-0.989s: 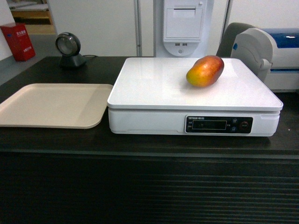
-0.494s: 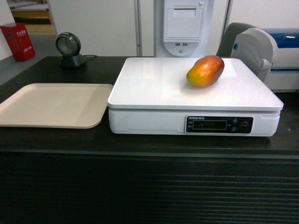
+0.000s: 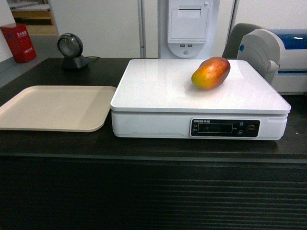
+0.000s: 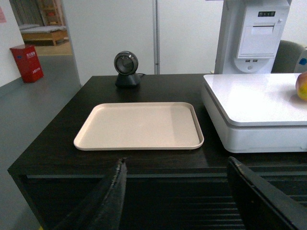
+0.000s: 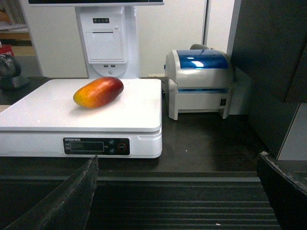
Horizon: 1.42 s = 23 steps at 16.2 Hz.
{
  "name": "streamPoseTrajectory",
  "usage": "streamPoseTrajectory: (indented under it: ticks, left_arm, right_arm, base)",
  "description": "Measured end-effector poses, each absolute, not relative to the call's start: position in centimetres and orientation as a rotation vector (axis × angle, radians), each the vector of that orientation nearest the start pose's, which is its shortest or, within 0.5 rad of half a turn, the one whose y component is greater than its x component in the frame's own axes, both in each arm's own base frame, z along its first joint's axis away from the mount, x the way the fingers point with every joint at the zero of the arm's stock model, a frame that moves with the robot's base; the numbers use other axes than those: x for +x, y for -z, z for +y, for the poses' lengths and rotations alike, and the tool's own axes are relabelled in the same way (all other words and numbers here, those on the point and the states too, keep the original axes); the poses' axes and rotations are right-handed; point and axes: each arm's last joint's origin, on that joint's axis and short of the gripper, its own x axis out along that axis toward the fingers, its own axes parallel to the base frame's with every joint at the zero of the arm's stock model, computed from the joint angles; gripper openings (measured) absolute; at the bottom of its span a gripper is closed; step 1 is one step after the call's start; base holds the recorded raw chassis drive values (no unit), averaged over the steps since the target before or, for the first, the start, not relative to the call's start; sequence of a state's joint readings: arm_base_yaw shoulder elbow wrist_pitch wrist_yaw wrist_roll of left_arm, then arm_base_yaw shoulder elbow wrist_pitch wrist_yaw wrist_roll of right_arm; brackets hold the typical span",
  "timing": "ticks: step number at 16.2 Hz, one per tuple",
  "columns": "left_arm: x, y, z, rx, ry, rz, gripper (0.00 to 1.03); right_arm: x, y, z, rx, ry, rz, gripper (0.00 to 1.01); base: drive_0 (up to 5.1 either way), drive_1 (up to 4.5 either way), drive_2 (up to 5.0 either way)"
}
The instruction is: Place dark red mango on scale at checkout
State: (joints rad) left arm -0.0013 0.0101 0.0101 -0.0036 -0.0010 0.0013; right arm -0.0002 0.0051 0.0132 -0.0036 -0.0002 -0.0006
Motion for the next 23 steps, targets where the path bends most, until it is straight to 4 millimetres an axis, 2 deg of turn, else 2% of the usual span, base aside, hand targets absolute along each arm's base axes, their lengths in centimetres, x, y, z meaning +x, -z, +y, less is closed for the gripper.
streamPoseTrajectory:
  ticks: [3,4,23]
  left_arm:
    - [9.77,-16.58,-0.01,0.001,0.000,0.004,0.96]
    - [9.77,-16.58,-0.01,0.002,0.000,0.004,0.99]
    - [9.77,-16.61,-0.01,0.001,0.000,0.001,0.98]
  right_arm:
    - [9.72,-16.72,0.00,-0.001,0.000,-0.004,0.98]
    - [9.72,-16.72,0.00,-0.001,0.000,-0.004,0.98]
    - [9.72,-16.75,0.00,-0.001,0.000,-0.007,0.98]
  base:
    - [0.0,0.00,0.0]
    - [0.0,0.00,0.0]
    - [0.0,0.00,0.0]
